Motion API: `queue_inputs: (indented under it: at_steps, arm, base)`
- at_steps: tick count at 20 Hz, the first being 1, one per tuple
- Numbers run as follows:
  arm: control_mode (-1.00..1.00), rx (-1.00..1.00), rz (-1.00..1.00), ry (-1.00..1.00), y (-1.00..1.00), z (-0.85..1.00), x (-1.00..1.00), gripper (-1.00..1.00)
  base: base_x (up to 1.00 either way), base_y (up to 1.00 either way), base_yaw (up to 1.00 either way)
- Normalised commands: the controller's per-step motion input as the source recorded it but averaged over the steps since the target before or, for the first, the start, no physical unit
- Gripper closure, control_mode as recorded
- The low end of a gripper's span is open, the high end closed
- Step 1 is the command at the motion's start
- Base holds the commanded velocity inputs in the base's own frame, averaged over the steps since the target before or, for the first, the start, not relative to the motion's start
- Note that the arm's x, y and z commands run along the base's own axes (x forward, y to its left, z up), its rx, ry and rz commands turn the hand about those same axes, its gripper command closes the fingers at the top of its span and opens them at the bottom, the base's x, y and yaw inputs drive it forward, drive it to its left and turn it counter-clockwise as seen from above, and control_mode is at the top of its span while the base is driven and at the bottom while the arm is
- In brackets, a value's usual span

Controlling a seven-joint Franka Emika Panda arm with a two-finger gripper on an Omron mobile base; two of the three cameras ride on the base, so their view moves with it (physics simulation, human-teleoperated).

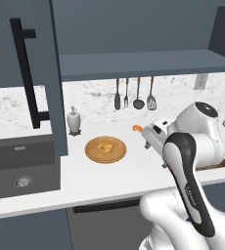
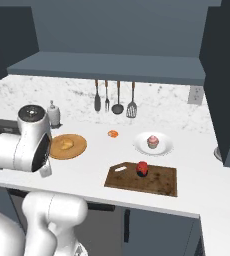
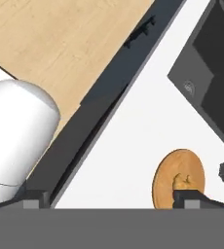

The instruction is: From the different types of pastries on the counter, select a croissant and place it on the cutting board. Then retrieve a jar of jam from the cabinet and place it alongside the croissant on the cutting board.

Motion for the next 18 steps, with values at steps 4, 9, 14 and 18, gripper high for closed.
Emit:
queue_inputs:
  at_steps: [4,9,14,18]
  arm:
    - [-1.0,-0.16,0.34,-0.1,-0.01,-0.03,0.28,-1.0]
    - [-1.0,-0.08,0.37,-0.15,-0.24,-0.03,0.03,-1.0]
    - [-1.0,-0.09,0.52,-0.06,0.0,-0.08,0.14,-1.0]
    - [-1.0,-0.05,0.46,0.09,0.03,-0.03,0.28,-1.0]
  base:
    - [0.0,0.0,0.0]
    - [0.0,0.0,0.0]
    - [0.0,0.0,0.0]
    - [0.0,0.0,0.0]
